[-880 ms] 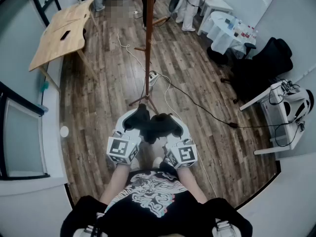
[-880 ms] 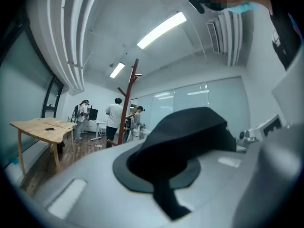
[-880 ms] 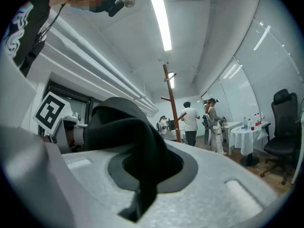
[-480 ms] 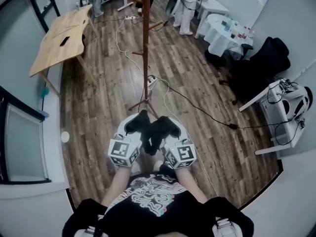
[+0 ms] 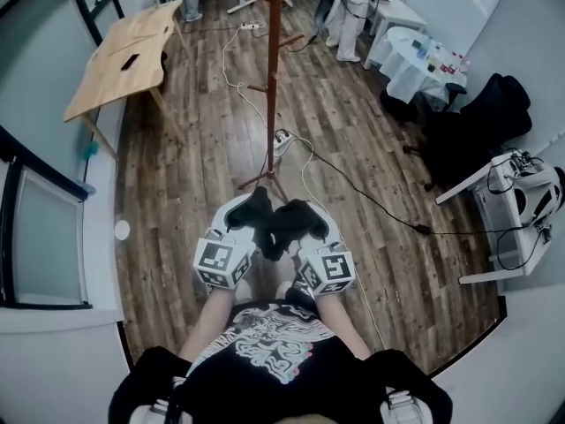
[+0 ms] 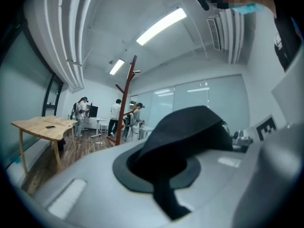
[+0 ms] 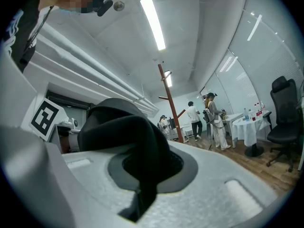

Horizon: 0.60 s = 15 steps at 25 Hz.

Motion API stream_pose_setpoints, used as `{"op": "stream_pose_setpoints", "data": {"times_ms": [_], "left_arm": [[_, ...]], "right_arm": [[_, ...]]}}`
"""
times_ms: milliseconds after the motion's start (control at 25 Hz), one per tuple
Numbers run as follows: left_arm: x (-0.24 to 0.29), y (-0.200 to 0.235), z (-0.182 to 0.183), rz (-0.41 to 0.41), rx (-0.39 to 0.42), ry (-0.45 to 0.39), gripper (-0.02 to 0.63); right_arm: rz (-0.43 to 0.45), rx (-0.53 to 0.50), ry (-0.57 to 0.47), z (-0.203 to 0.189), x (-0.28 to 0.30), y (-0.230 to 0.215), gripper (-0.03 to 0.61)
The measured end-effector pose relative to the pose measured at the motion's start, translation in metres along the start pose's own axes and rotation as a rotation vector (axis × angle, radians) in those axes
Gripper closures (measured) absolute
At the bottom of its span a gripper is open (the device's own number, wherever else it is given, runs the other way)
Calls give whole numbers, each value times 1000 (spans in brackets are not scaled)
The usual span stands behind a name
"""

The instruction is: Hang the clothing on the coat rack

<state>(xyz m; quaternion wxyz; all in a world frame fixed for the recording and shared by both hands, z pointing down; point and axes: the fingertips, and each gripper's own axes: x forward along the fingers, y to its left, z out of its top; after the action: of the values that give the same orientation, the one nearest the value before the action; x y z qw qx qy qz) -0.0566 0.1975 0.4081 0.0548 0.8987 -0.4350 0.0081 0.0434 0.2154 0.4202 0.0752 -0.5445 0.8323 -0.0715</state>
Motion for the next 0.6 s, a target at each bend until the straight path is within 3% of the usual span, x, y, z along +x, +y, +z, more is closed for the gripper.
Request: {"op": "stream_pose_setpoints", "data": {"times_ms": [600], "left_arm": [[8, -16, -4, 76, -10, -28, 611]], "right_arm": [[63, -27, 5, 0, -10, -22, 560]]}}
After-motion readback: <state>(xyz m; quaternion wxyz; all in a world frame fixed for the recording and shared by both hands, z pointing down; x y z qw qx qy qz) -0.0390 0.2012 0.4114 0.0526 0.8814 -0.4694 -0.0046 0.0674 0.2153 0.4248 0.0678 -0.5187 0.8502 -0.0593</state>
